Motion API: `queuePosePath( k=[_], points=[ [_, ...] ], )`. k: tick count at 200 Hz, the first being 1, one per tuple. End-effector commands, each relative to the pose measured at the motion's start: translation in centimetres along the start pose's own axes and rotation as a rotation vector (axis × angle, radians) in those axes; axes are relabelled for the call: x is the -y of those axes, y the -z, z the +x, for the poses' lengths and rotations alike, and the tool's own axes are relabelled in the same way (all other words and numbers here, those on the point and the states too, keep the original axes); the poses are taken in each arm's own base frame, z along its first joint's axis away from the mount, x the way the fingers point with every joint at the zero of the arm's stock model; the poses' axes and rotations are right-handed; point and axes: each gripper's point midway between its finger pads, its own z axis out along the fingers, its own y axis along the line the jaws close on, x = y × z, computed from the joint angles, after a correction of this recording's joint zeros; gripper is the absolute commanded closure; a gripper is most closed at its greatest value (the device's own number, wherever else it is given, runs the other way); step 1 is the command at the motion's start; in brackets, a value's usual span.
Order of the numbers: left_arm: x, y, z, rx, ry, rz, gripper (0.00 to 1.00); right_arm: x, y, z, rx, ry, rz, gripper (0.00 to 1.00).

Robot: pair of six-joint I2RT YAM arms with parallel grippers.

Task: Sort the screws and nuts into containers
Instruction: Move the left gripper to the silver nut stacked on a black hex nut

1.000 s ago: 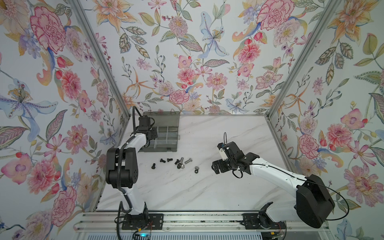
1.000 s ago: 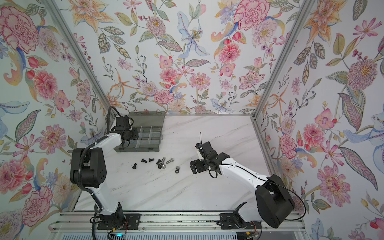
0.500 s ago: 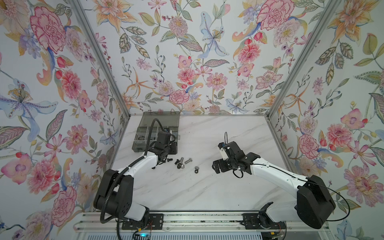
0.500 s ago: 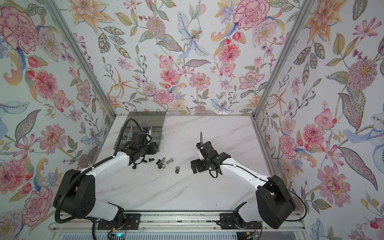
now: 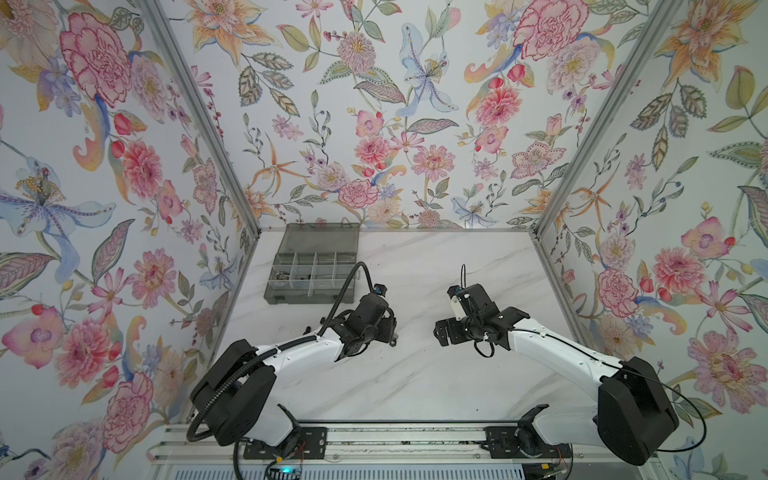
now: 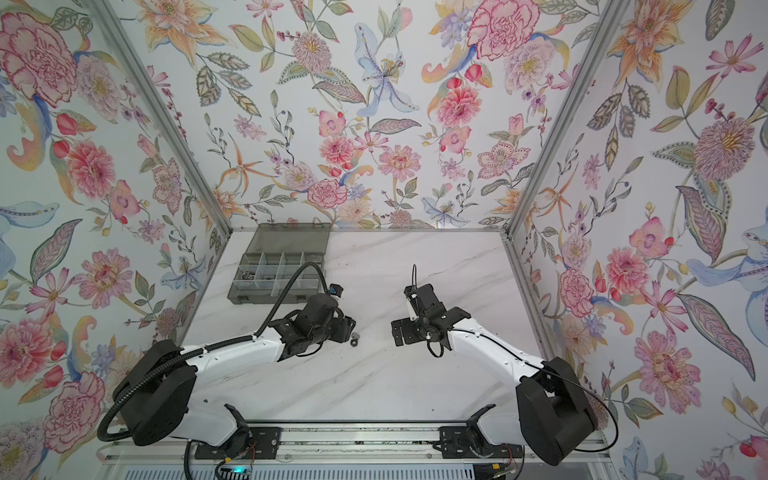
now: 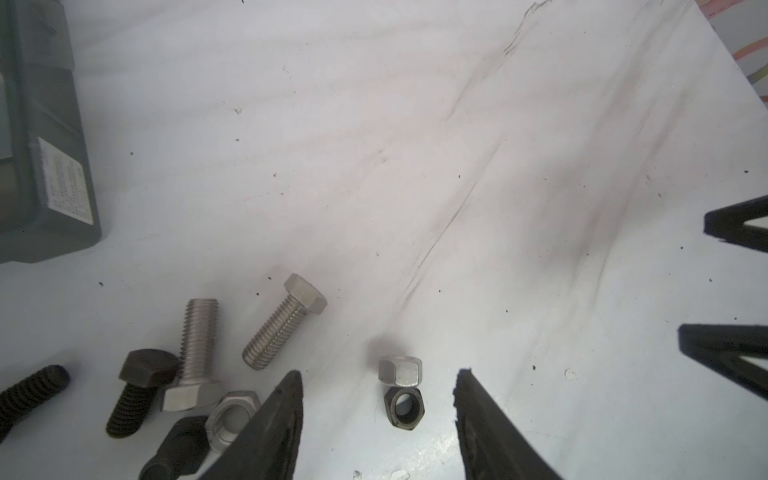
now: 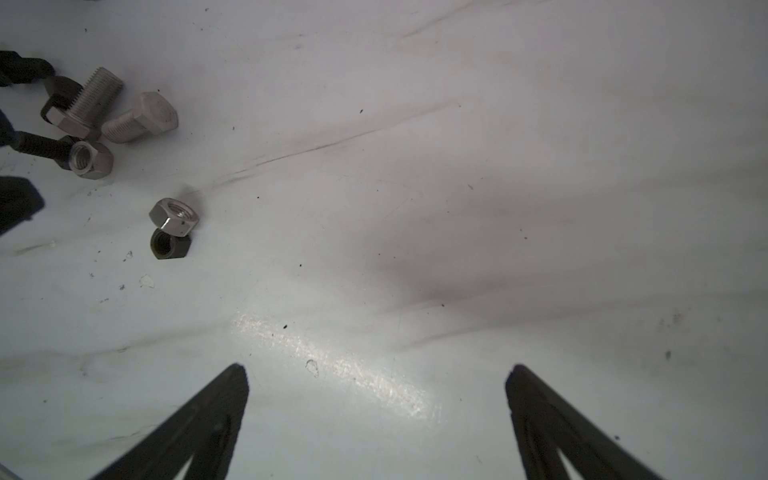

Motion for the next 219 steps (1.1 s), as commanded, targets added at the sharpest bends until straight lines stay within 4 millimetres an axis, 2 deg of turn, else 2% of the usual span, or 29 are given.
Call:
queuePosePath(
  k=[1, 27, 30, 35, 66, 99, 176, 219],
  points=[
    [0.1, -0.9, 1.4, -0.031, 0.011, -0.025, 0.39, 0.9, 0.3, 0.8, -0.01, -0.004, 0.019, 0.01],
    [1.2, -1.2, 2.4, -0.067, -0.02, -0.018, 0.39, 1.1, 0.3, 1.1, -0.014, -0.012, 0.018, 0.01],
    [1.0, -1.9, 3.3, -0.094, -0.026, -0.029, 0.39, 1.2, 0.3, 1.1, -0.014, -0.014, 0.018, 0.01],
    [1.2, -2.0, 3.6, -0.103, -0.027, -0.028, 0.39, 1.2, 0.3, 1.1, -0.013, -0.015, 0.019, 0.01],
    [1.8, -2.5, 4.7, -0.131, -0.034, -0.021, 0.39, 1.3, 0.2, 1.3, -0.019, -0.018, 0.019, 0.01],
    [1.7, -3.1, 5.8, -0.162, -0.047, -0.042, 0.4, 1.4, 0.2, 1.3, -0.021, -0.019, 0.017, 0.01],
    [1.1, -4.0, 5.9, -0.188, -0.055, -0.099, 0.4, 1.5, 0.2, 1.3, -0.019, -0.022, 0.015, 0.01],
    [0.7, -4.2, 6.7, -0.231, -0.101, -0.159, 0.46, 1.5, 0.2, 1.3, -0.023, -0.022, 0.015, 0.01]
  ],
)
